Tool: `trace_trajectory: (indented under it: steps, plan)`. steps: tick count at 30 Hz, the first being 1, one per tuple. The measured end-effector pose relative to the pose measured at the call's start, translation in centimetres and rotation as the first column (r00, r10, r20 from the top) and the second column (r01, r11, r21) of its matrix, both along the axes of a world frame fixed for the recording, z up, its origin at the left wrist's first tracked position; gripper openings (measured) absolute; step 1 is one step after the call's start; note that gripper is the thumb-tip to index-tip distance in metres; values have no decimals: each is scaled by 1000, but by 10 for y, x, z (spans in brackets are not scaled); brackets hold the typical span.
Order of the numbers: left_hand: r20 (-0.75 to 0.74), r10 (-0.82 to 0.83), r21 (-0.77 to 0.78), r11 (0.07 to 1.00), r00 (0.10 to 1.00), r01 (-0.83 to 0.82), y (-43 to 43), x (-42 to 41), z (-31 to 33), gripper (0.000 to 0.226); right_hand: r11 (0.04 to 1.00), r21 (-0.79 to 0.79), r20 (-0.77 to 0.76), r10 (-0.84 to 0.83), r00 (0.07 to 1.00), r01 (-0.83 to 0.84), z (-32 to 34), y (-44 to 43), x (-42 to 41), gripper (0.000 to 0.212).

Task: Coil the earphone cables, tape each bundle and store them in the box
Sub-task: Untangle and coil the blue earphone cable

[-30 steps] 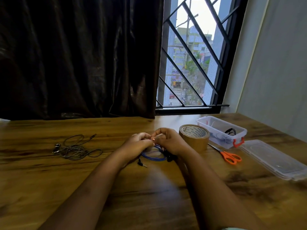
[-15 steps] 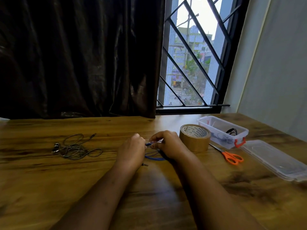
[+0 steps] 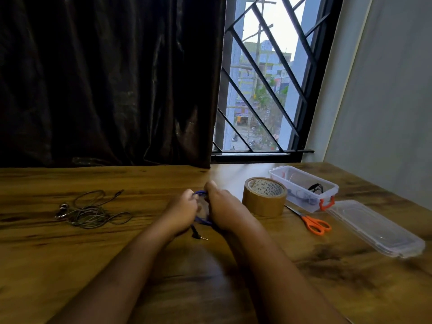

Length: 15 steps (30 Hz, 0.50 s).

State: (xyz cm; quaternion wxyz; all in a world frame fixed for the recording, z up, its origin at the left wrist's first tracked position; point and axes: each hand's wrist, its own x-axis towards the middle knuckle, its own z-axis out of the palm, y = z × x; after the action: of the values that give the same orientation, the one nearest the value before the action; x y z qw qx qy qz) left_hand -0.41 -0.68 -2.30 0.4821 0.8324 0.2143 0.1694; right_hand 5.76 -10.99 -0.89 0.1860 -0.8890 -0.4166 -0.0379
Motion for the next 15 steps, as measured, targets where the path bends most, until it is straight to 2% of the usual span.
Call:
trace_trajectory:
  steps: [1, 2, 3, 5, 7, 11, 15]
  plan:
    - [97, -33, -239, 970, 995, 55, -1, 0, 4, 24, 1000, 19, -10, 3, 1000, -3, 2, -1, -2, 34]
    - [181, -56, -414, 901, 982, 128, -3, -1, 9, 25, 999, 39, -22, 7, 1000, -6, 3, -3, -3, 37]
    - [254, -80, -539, 816, 964, 209, -6, -4, 13, 26, 998, 58, -33, 8, 999, -6, 4, -5, -4, 38]
    - [339, -139, -676, 652, 930, 344, -9, -10, 19, 26, 997, 82, -54, 8, 999, -3, 4, -6, -3, 36]
    - [353, -224, -709, 569, 908, 416, -11, -13, 22, 27, 994, 113, -63, 11, 998, -4, 3, -8, -2, 31]
    - [339, -287, -694, 567, 896, 444, -9, -17, 26, 31, 985, 174, -63, 19, 998, -8, 4, -8, -1, 19]
    - [396, -228, -703, 548, 890, 453, -11, -16, 28, 32, 980, 193, -86, 67, 994, -49, 1, -5, 1, 17]
